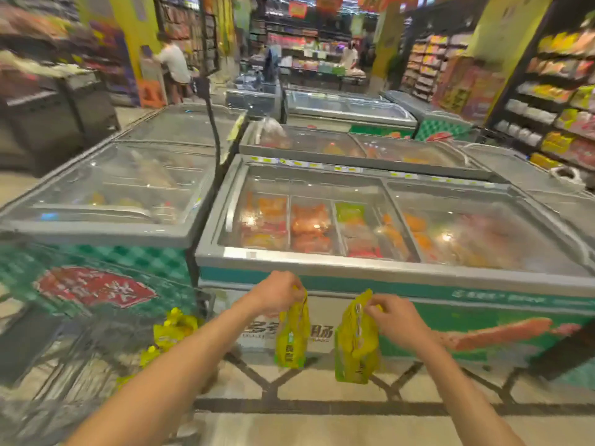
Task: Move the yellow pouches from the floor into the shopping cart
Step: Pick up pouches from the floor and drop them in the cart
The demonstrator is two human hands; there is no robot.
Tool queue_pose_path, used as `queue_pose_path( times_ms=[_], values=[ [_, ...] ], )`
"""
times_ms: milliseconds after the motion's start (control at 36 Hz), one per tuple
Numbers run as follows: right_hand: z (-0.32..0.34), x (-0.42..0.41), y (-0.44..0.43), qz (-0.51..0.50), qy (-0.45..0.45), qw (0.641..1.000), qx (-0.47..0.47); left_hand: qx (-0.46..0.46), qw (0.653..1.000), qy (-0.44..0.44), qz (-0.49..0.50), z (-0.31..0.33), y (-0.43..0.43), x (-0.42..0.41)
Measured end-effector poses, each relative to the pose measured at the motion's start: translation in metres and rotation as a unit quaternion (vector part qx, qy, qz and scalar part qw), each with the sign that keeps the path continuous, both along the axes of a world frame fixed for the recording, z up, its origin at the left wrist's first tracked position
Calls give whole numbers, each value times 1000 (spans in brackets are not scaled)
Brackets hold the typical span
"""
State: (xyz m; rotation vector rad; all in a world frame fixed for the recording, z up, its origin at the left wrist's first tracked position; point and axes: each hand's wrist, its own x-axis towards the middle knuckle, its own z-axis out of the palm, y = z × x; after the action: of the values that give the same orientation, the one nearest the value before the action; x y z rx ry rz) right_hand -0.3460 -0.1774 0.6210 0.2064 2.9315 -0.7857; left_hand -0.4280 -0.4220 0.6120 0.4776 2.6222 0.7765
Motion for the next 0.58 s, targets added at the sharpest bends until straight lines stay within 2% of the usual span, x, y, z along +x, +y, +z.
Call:
queue_pose_path(
  times_ms=[167,361,583],
  values=[
    [-11,-82,-94,106,5,994,25,-30,993,32,108,-8,-106,-30],
    [-11,-157,-209,219,21,975,36,-27,973,29,228,-32,-226,-55],
    [-24,-215,-331,335,17,941,34,-27,934,8,357,-63,-335,-50]
  ],
)
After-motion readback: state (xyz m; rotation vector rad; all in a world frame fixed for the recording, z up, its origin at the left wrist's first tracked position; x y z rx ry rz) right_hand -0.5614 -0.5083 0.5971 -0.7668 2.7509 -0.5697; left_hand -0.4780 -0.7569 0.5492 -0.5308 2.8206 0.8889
